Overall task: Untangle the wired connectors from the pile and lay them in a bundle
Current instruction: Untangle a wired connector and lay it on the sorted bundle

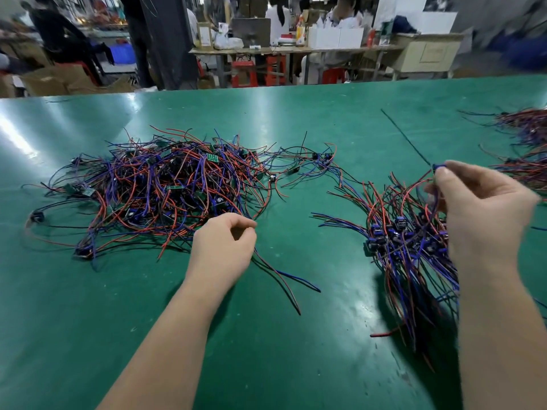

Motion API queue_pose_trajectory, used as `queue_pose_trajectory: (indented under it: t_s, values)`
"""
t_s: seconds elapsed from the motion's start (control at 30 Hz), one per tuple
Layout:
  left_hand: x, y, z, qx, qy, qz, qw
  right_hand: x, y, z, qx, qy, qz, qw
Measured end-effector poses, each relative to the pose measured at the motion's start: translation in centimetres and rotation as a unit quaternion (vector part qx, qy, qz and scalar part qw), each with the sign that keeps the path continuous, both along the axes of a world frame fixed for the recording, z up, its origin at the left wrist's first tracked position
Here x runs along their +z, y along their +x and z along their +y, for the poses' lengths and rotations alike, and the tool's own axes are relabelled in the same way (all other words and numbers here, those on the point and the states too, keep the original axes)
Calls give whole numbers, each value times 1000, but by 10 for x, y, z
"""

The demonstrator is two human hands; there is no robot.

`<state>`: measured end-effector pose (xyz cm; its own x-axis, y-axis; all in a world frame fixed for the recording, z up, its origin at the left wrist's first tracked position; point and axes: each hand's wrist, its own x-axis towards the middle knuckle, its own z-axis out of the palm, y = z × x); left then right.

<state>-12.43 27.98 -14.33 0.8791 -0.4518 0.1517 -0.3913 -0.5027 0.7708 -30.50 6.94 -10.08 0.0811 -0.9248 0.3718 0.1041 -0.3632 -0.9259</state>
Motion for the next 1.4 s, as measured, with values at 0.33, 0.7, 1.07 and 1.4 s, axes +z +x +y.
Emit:
queue_pose_trajectory:
  t_s: [0.33,0.7,1.07,1.4]
  values:
    - [-12,0,1,22,176,-29,984,-22,-4,-15,-6,8,530,848]
    - [-15,1,-7,8,52,2,999,-17,21,20,37,-146,336,930]
    - [8,-32,-13,-225,-254,243,909,-27,50,68,430,207,98,873]
    - [6,-45,-15,-225,-184,262,920,-29,48,57,368,216,113,897]
